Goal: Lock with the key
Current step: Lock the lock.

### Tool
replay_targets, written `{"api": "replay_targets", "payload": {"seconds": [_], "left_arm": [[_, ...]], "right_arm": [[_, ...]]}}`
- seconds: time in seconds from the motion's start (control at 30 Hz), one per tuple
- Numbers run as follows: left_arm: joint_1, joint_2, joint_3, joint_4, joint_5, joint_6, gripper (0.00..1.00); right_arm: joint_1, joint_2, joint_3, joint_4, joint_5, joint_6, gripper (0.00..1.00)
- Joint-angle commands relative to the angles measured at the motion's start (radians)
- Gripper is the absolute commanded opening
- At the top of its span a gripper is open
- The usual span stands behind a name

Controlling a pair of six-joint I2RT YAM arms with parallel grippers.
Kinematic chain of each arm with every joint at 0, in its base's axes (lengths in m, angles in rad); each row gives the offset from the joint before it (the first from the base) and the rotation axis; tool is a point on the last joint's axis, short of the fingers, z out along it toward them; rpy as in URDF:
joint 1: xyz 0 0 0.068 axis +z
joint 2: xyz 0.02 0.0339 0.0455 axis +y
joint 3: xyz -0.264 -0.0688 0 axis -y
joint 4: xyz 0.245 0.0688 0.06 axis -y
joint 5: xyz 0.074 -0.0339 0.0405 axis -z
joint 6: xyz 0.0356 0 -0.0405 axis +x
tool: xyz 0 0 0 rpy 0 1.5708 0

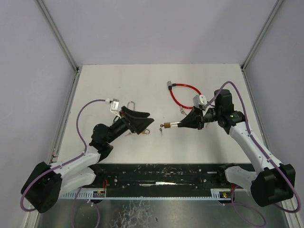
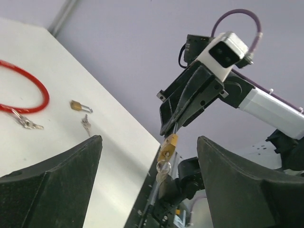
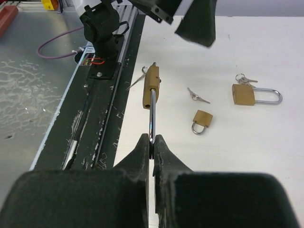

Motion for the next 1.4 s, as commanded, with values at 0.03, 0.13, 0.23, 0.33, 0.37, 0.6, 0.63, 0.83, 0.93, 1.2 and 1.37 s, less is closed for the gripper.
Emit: {"api": "replay_targets", "payload": {"seconds": [0.03,0.13,0.23,0.33,0.37,0.6,0.63,0.83,0.93,1.2,1.37], "left_arm": [[0.004,-0.177,-0.040,-0.137,-0.033,0.308,0.82],[0.004,-0.212,-0.037,-0.131,0.039,0.381,0.82],[0.004,-0.195,-0.021,-0.109,0.130,0.414,0.82],[0.004,-0.136,0.004,-0.064,0.225,0.402,0.82],[0.004,-0.114,0.010,-0.043,0.249,0.394,0.82],[-0.070,0.016,0.062,-0.007,0.278,0.440,0.77],[-0.081,0.031,0.075,-0.021,0.266,0.463,0.76],[-0.131,0.097,0.133,-0.112,0.180,0.552,0.67],[-0.148,0.137,0.174,-0.157,0.172,0.572,0.61],[-0.158,0.213,0.233,-0.204,0.215,0.567,0.23],[-0.157,0.232,0.243,-0.209,0.263,0.582,0.00]], "right_arm": [[-0.005,-0.001,0.039,0.058,-0.038,0.101,0.00],[-0.005,0.004,0.037,0.055,-0.047,0.105,0.00],[-0.004,0.010,0.036,0.047,-0.057,0.106,0.00],[-0.005,0.014,0.034,0.018,-0.061,0.075,0.00],[-0.005,0.015,0.035,0.011,-0.060,0.069,0.00],[-0.005,0.032,0.041,-0.029,-0.057,0.042,0.00],[-0.005,0.034,0.042,-0.036,-0.058,0.037,0.00],[-0.005,0.044,0.045,-0.052,-0.060,0.025,0.00],[-0.004,0.047,0.046,-0.054,-0.059,0.024,0.00],[-0.005,0.058,0.055,-0.068,-0.066,0.023,0.00],[-0.003,0.069,0.058,-0.075,-0.080,0.025,0.00]]}}
